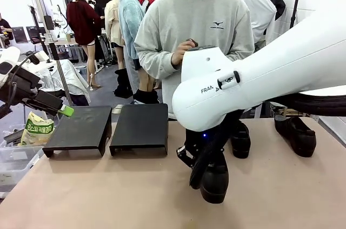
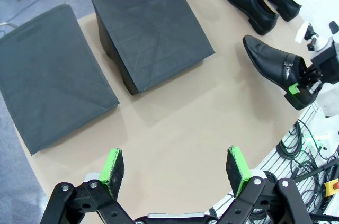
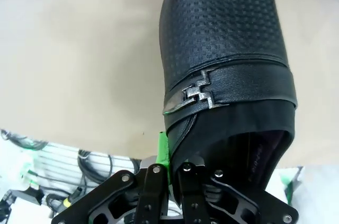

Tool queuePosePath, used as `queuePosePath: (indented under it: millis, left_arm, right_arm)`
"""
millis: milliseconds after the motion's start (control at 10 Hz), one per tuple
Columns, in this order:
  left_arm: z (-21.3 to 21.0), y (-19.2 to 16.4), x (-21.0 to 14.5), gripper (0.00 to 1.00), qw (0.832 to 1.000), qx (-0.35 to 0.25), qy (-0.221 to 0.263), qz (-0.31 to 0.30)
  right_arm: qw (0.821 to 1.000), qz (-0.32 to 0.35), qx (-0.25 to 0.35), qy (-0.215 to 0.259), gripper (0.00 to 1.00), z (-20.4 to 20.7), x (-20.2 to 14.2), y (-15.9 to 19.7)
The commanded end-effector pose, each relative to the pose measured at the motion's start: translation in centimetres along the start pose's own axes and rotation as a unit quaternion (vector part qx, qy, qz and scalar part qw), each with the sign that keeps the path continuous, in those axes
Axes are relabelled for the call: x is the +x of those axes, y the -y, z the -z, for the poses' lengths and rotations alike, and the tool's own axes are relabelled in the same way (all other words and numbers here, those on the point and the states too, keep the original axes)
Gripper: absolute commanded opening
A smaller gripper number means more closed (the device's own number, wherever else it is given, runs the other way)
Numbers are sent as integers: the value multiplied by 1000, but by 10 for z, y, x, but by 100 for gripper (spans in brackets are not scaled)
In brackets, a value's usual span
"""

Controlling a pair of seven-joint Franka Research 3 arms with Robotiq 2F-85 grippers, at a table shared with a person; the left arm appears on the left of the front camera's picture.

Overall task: Organize the shoes by placing them on the stand.
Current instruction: Pick up one Shoe and place it in the middle of the table.

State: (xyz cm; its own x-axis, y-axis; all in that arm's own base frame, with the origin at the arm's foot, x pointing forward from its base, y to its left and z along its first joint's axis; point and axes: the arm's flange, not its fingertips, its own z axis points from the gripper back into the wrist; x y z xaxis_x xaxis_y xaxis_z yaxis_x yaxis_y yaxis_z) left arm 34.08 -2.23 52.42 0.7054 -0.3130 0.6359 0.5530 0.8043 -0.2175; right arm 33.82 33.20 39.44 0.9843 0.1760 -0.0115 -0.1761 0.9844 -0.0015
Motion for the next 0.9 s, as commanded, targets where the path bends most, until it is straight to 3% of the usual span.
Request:
queuePosePath:
  millis: [0,200,500,600,800]
  left_arm:
    - [1,-1,0,100,1000,-5,4,-1]
    - [1,-1,0,100,1000,-5,4,-1]
    - [1,-1,0,100,1000,-5,4,-1]
    - [1,-1,0,100,1000,-5,4,-1]
    - [1,-1,0,100,1000,-5,4,-1]
  right_arm:
    - [1000,19,-23,-1,0,21,24,-13]
    - [999,20,-30,24,0,37,26,-23]
    - [1000,1,-24,10,0,44,27,-28]
    - [1000,-3,-24,9,10,44,26,-28]
    - [1000,-17,-23,7,50,44,24,-26]
